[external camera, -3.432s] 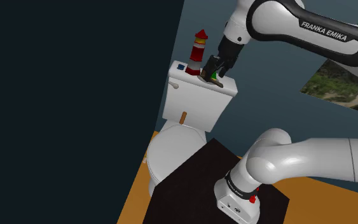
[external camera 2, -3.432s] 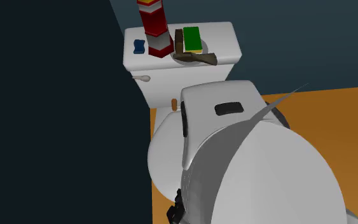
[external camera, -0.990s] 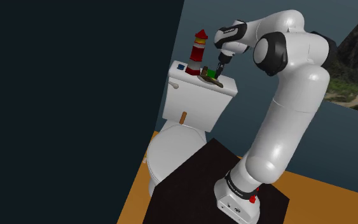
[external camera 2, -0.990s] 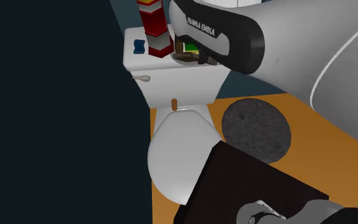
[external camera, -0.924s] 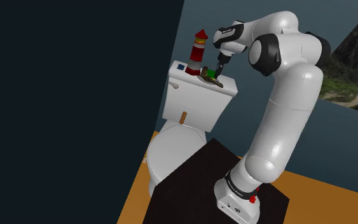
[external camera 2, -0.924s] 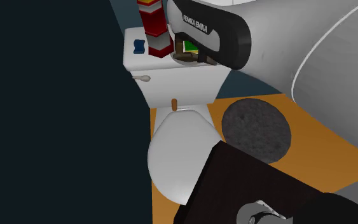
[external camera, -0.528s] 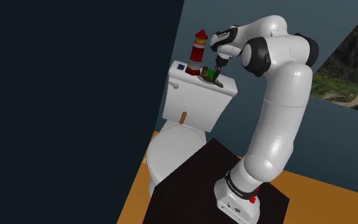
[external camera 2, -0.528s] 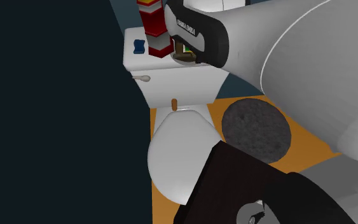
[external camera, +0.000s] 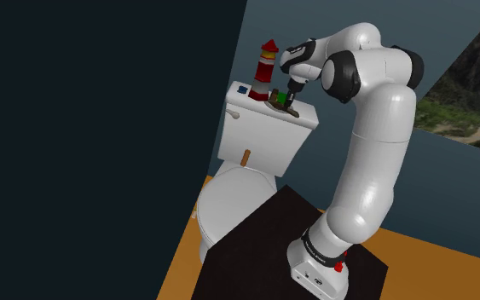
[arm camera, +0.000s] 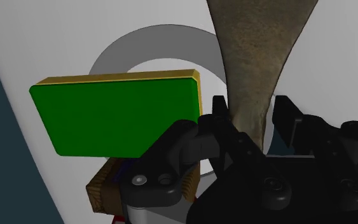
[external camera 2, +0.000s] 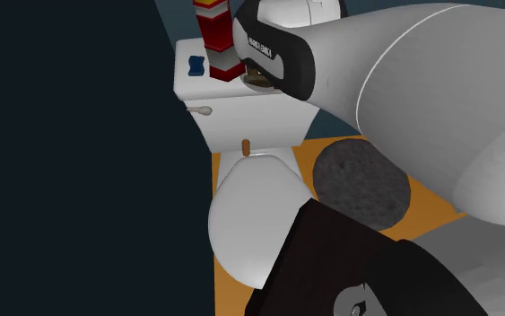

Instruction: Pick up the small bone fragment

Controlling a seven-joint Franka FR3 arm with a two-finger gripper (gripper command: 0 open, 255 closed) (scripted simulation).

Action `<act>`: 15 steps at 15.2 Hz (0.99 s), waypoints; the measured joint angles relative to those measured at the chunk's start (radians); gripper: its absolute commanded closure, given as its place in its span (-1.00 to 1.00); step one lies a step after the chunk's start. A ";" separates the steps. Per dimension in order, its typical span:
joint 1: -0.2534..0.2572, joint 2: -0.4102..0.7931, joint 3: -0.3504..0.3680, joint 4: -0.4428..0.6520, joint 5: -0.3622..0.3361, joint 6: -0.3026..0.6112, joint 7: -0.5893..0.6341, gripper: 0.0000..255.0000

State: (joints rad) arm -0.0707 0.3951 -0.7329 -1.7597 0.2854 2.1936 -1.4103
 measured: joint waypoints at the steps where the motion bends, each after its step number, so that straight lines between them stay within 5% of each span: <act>1: 0.000 0.000 0.000 0.000 0.000 0.000 0.000 1.00; 15: 0.007 -0.034 -0.019 0.065 -0.034 -0.091 0.020 1.00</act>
State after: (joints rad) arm -0.0633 0.3612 -0.7516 -1.6950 0.2517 2.1029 -1.3901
